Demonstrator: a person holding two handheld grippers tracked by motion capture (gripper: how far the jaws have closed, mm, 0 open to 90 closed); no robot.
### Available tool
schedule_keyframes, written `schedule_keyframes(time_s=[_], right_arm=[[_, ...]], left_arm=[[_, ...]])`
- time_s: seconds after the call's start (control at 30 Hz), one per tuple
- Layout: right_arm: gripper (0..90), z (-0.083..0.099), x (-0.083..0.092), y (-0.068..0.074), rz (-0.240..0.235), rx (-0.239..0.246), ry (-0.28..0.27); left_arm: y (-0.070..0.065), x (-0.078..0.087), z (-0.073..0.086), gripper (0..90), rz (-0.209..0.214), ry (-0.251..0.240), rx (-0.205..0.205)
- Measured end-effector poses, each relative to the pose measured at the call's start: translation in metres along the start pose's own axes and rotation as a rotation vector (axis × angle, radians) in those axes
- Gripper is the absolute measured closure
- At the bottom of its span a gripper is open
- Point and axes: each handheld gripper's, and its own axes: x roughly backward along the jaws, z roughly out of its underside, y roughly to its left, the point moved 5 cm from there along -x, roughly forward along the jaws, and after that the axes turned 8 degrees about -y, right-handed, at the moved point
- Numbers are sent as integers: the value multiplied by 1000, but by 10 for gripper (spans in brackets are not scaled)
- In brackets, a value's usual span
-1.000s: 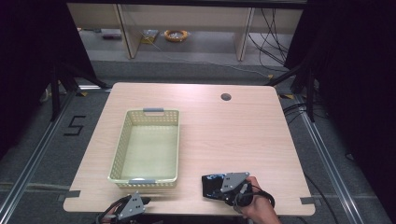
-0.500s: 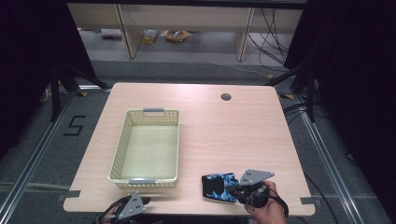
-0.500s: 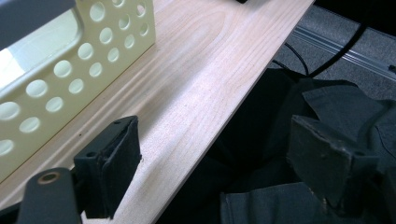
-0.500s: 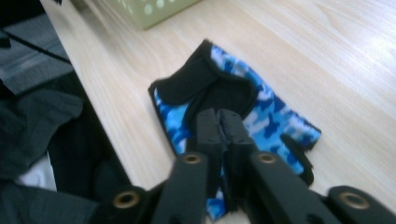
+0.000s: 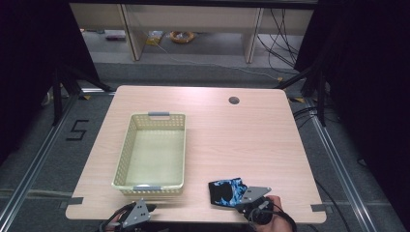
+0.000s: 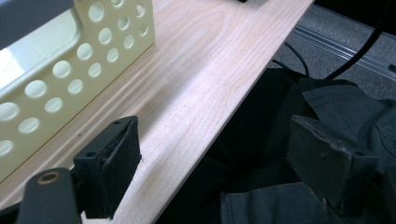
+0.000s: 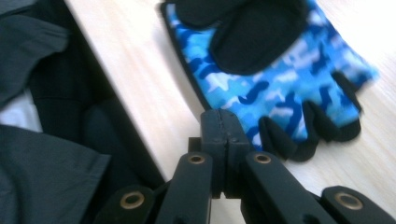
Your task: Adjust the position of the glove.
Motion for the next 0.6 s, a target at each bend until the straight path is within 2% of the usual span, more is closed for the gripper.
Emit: schedule_keyframes(time_s=[0.03,0.07,0.1,0.13,0.2,0.37,0.4,0.43,0.47,0.5,0.57,0.6], right_arm=[[900,2,-1,-4,28,-9,5],[900,2,-1,-5,30,-16,8],[900,2,0,-9,22,1,1],[900,2,0,-10,29,-13,-4],[900,1,-1,-15,42,-10,-12],[900,0,-4,-20,42,-15,-6],[900,0,-3,-21,38,-15,5],[900,0,-3,-22,47,-21,-5],[900,0,-3,-23,54,-24,-8],[900,0,-2,-25,55,-33,-24],[900,0,1,-27,52,-42,-40],[900,-1,4,-27,48,-53,-37]], left_arm=[[0,0,0,169,-3,1,-1],[0,0,0,169,-4,1,-7],[0,-1,0,169,-3,2,-7],[0,-1,0,169,-2,2,-8],[0,-1,0,170,-3,9,-15],[0,-1,1,170,1,12,-11],[-1,-2,-1,170,9,-6,-15],[-3,-3,0,170,4,-8,17],[-1,-3,-1,171,14,-1,-10],[-1,-4,-1,171,16,1,-9],[-3,-6,-1,176,16,13,21],[-5,-7,-3,185,21,3,12]])
